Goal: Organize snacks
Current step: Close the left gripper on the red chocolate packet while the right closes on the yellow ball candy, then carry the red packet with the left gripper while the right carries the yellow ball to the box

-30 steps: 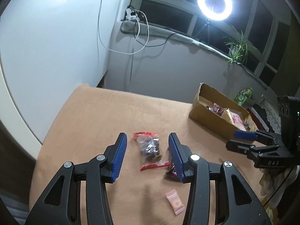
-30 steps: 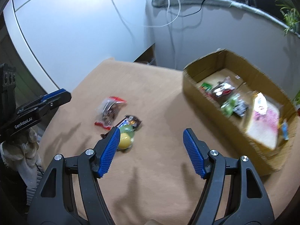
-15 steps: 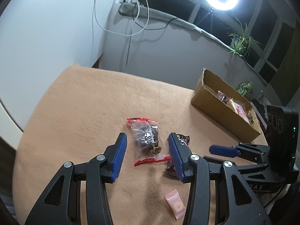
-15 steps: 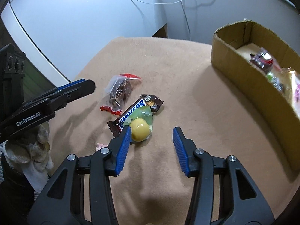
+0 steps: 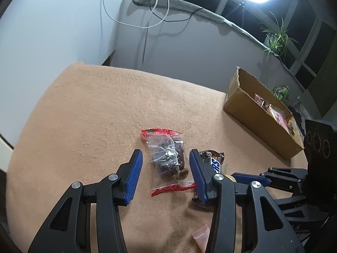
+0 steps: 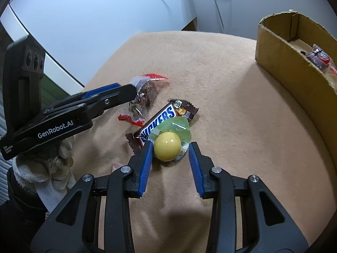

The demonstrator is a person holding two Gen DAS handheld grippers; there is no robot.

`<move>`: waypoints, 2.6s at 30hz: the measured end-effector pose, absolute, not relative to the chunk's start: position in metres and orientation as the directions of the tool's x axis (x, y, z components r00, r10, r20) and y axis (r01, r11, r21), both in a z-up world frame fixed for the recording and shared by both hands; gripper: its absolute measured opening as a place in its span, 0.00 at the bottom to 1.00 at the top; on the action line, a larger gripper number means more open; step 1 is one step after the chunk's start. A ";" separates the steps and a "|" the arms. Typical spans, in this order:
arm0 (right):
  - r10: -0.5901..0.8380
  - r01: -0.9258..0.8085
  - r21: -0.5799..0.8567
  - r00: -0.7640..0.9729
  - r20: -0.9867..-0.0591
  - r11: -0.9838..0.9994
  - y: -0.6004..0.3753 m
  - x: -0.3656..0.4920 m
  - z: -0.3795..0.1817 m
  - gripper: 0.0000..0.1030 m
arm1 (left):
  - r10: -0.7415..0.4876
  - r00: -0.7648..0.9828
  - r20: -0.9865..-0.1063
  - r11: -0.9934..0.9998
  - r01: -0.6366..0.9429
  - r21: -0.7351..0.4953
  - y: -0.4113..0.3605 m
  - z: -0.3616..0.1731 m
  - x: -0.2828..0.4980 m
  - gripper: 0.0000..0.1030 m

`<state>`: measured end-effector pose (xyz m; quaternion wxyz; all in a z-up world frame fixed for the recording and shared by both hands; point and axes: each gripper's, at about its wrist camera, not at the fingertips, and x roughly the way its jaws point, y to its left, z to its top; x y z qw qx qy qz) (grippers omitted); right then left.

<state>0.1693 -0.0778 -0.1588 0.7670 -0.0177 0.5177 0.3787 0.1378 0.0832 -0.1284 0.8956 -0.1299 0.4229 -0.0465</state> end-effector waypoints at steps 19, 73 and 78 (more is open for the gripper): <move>0.550 -0.613 0.330 0.209 -0.808 0.718 -0.076 0.166 -0.156 0.25 | -0.156 0.617 -0.771 0.978 -0.013 -0.209 0.071 -0.146 0.150 0.36; 0.392 -0.374 0.196 0.574 -0.719 0.907 -0.280 0.250 -0.046 0.24 | -0.300 0.728 -0.616 0.954 0.244 -0.177 -0.057 -0.045 0.210 0.35; 0.376 -0.364 0.184 0.576 -0.726 0.913 -0.282 0.269 -0.048 0.24 | -0.316 0.723 -0.614 0.948 0.266 -0.175 -0.072 -0.043 0.226 0.35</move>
